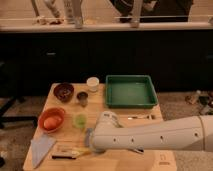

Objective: Place banana in plastic cup

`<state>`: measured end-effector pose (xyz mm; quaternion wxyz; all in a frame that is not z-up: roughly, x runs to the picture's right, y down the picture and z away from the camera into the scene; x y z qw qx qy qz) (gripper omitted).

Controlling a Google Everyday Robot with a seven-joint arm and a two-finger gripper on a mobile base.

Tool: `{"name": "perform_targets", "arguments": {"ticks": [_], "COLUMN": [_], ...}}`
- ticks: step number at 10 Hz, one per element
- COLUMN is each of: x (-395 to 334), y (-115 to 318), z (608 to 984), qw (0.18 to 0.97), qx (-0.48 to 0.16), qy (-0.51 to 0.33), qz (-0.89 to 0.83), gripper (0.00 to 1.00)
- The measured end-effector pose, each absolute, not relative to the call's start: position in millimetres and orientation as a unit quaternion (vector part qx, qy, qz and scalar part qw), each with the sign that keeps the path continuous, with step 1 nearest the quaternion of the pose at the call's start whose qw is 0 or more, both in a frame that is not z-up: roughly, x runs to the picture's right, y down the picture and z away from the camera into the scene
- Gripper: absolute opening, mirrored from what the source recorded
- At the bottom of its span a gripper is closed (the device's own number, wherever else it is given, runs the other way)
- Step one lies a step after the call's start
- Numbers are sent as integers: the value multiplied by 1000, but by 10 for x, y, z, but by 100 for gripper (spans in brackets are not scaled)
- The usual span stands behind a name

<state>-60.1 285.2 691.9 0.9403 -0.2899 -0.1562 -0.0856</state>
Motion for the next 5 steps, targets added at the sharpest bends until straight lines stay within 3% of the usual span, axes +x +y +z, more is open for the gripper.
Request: {"name": "perform_targets", "arguments": {"ticks": [5], "x": [-589], "y": [2854], "z": [6920], "qw": [940], "qx": [-290], "qy": [-156], "qz": [-84], "gripper": [0]}}
